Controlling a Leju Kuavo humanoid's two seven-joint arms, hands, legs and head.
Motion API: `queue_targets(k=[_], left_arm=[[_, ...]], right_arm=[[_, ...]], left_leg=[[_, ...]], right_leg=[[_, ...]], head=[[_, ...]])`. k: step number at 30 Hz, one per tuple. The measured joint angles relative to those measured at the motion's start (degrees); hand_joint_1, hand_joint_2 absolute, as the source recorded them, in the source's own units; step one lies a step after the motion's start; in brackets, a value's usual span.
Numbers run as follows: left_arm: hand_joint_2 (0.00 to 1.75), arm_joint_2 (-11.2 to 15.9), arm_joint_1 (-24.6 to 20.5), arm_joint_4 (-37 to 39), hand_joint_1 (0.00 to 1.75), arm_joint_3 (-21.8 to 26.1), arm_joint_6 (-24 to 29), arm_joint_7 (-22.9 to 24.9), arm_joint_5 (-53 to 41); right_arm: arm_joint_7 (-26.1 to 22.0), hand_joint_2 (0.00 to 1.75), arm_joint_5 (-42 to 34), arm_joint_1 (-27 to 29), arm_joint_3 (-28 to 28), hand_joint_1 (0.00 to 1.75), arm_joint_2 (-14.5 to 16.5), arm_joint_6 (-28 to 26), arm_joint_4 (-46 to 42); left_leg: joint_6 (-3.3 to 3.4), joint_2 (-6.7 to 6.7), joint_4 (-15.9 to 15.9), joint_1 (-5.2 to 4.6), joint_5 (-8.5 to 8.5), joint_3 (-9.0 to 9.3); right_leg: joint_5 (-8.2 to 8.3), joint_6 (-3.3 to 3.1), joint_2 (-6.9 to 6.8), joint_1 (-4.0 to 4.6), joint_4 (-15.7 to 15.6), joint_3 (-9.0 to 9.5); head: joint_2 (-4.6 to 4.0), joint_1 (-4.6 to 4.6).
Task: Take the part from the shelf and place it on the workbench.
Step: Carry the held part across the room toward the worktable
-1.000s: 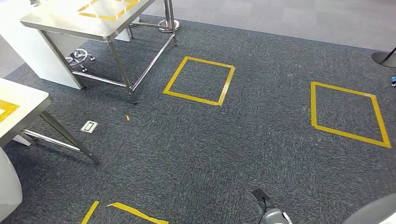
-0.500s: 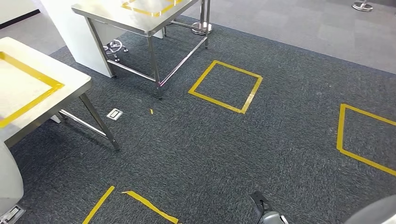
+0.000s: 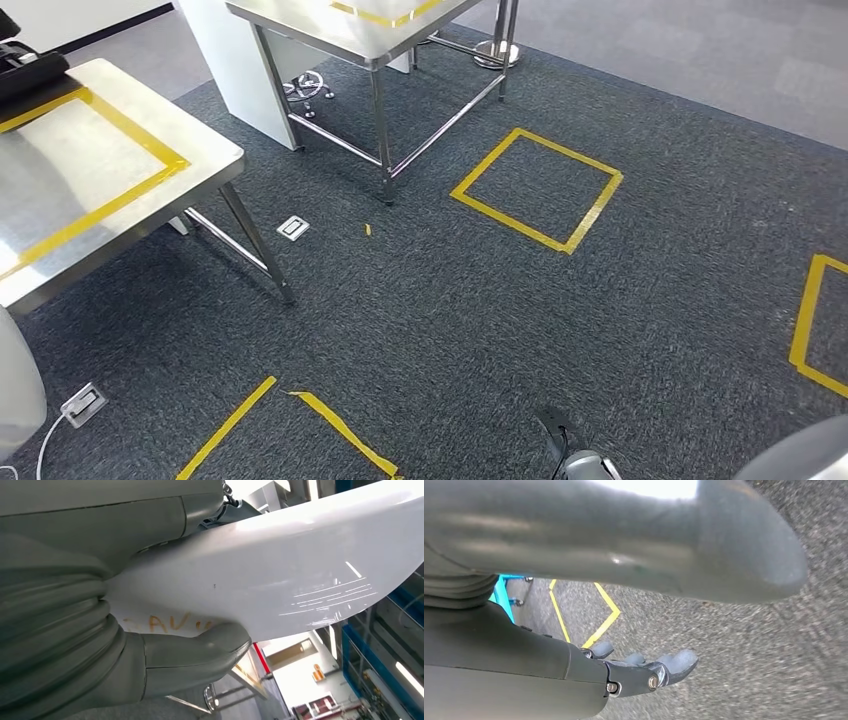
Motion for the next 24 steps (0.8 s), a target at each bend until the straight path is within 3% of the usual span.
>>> queue_targets(k=[1, 2, 4, 5, 7, 8, 10, 11, 12, 13, 14, 15, 16, 18, 20, 22, 24], left_arm=[[1.75, 0.0, 0.0, 0.0, 1.75, 0.0, 0.0, 0.0, 0.0], [1.75, 0.0, 0.0, 0.0, 1.75, 0.0, 0.0, 0.0, 0.0], [1.75, 0.0, -0.1, -0.1, 1.75, 0.0, 0.0, 0.0, 0.0], [1.75, 0.0, -0.2, -0.1, 1.75, 0.0, 0.1, 0.0, 0.0], [1.75, 0.0, -0.1, -0.2, 1.75, 0.0, 0.3, 0.0, 0.0], [1.75, 0.0, -0.1, -0.3, 1.75, 0.0, 0.4, 0.0, 0.0], [1.75, 0.0, -0.4, -0.6, 1.75, 0.0, 0.7, 0.1, 0.0], [1.75, -0.1, -0.6, -0.7, 1.75, 0.0, 0.7, 0.1, 0.0], [1.75, -0.2, -0.7, -0.7, 1.75, 0.0, 0.7, 0.2, 0.0], [1.75, -0.3, -0.7, -0.7, 1.75, 0.0, 0.7, 0.3, 0.0], [1.75, -0.4, -0.7, -0.6, 1.75, 0.0, 0.7, 0.4, 0.0], [1.75, -0.5, -0.7, -0.6, 1.75, 0.0, 0.7, 0.5, 0.0], [1.75, -0.5, -0.8, -0.6, 1.75, 0.0, 0.7, 0.5, 0.0], [1.75, -0.6, -1.0, -0.6, 1.75, 0.0, 0.7, 0.5, 0.0], [1.75, -0.6, -1.1, -0.6, 1.75, 0.0, 0.7, 0.5, 0.0], [1.75, -0.6, -1.1, -0.6, 1.75, 0.0, 0.7, 0.5, 0.0], [1.75, -0.5, -1.2, -0.6, 1.75, -0.1, 0.7, 0.5, 0.0]], right_arm=[[0.0, 0.00, 0.0, 0.0, 0.0, 0.00, 0.0, 0.0, 0.0], [0.0, 0.00, 0.0, -0.1, 0.0, 0.00, 0.0, 0.0, 0.0], [0.0, 0.00, 0.0, -0.1, 0.0, 0.00, 0.1, 0.0, 0.0], [0.1, 0.00, 0.0, -0.1, 0.0, 0.00, 0.1, 0.0, 0.0], [0.1, 0.00, 0.0, -0.3, 0.0, 0.00, 0.1, -0.1, 0.0], [0.1, 0.00, 0.0, -0.4, 0.0, 0.00, 0.1, -0.1, 0.0], [0.2, 0.00, 0.0, -0.6, 0.0, 0.00, 0.2, -0.1, 0.0], [0.2, 0.00, 0.0, -0.6, 0.0, 0.00, 0.2, -0.1, 0.0], [0.3, 0.00, 0.1, -0.5, 0.0, 0.00, 0.2, -0.1, 0.0], [0.3, 0.00, 0.1, -0.4, 0.0, 0.00, 0.1, -0.1, 0.0], [0.3, 0.00, 0.1, -0.4, 0.0, 0.00, 0.1, -0.1, 0.0], [0.3, 0.00, 0.1, -0.3, 0.0, 0.00, 0.1, -0.1, 0.0], [0.3, 0.00, 0.1, -0.3, 0.0, 0.00, 0.1, -0.1, 0.0], [0.3, 0.00, 0.1, -0.4, 0.0, 0.00, 0.1, -0.1, 0.0], [0.3, 0.00, 0.1, -0.4, 0.0, 0.00, 0.2, -0.1, 0.0], [0.3, 0.00, 0.1, -0.5, 0.0, 0.00, 0.2, -0.1, 0.0], [0.3, 0.00, 0.1, -0.6, 0.0, 0.00, 0.3, -0.1, 0.0]], left_leg=[[0.16, 0.49, -3.4, -0.03, 1.92, 1.80], [0.47, 1.79, -7.7, -0.19, 3.64, 4.04], [1.34, 3.88, -13.6, -0.75, 5.41, 7.18], [1.75, 4.29, -14.5, -1.02, 5.46, 7.61], [2.40, 2.93, -14.7, -1.03, 5.69, 7.51], [2.70, 2.30, -15.0, -0.86, 5.87, 7.57], [3.35, 1.14, -15.4, -0.38, 6.27, 7.79], [3.57, 0.55, -15.4, -0.30, 6.35, 7.69], [3.72, -0.13, -15.4, -0.27, 6.41, 7.55], [3.77, -0.86, -15.4, -0.26, 6.43, 7.44], [3.78, -1.61, -15.3, -0.26, 6.42, 7.36], [3.73, -2.38, -15.1, -0.24, 6.41, 7.32], [3.61, -3.14, -14.9, -0.20, 6.37, 7.31], [3.12, -4.55, -14.4, -0.17, 6.17, 7.13], [2.34, -5.77, -14.1, -0.18, 6.17, 6.75], [1.49, -6.95, -14.5, -0.12, 6.52, 6.43], [0.87, -5.79, -13.7, -0.18, 5.97, 5.77]], right_leg=[[-0.15, 0.08, -0.65, 0.03, 0.0, 0.19], [-0.33, 0.21, -1.25, 0.07, 0.0, 0.43], [-0.66, 0.71, -2.34, 0.27, 0.1, 0.79], [-0.75, 1.01, -2.87, 0.34, 0.1, 0.92], [-0.89, 1.67, -3.87, 0.43, -0.1, 1.22], [-1.19, 2.04, -3.33, 0.39, 0.1, 1.30], [-3.35, 2.65, -0.20, 0.22, 3.3, 0.01], [-5.08, 2.82, 1.62, 0.11, 6.7, -1.59], [-6.84, 2.92, 2.62, 0.07, 10.7, -3.61], [-7.93, 2.99, 3.00, 0.06, 14.1, -5.42], [-7.99, 3.03, 3.11, 0.02, 15.8, -6.48], [-6.85, 3.03, 3.19, -0.05, 15.2, -6.43], [-4.79, 3.00, 3.45, -0.15, 12.3, -5.24], [-1.22, 2.94, 5.38, -0.38, 4.5, -1.83], [-0.41, 2.77, 6.70, -0.38, 0.8, -0.20], [-0.40, 2.20, 5.79, -0.30, 0.5, -0.02], [-0.04, 1.33, 4.54, -0.46, 0.0, 0.31]], head=[[0.00, 0.01], [0.00, 0.01], [0.00, 0.03], [0.00, 0.04], [0.00, 0.03], [0.00, 0.06], [0.00, 0.17], [0.00, 0.25], [0.00, 0.29], [0.00, 0.32], [0.00, 0.34], [0.00, 0.35], [0.00, 0.35], [0.00, 0.35], [0.00, 0.34], [0.00, 0.35], [0.00, 0.21]])
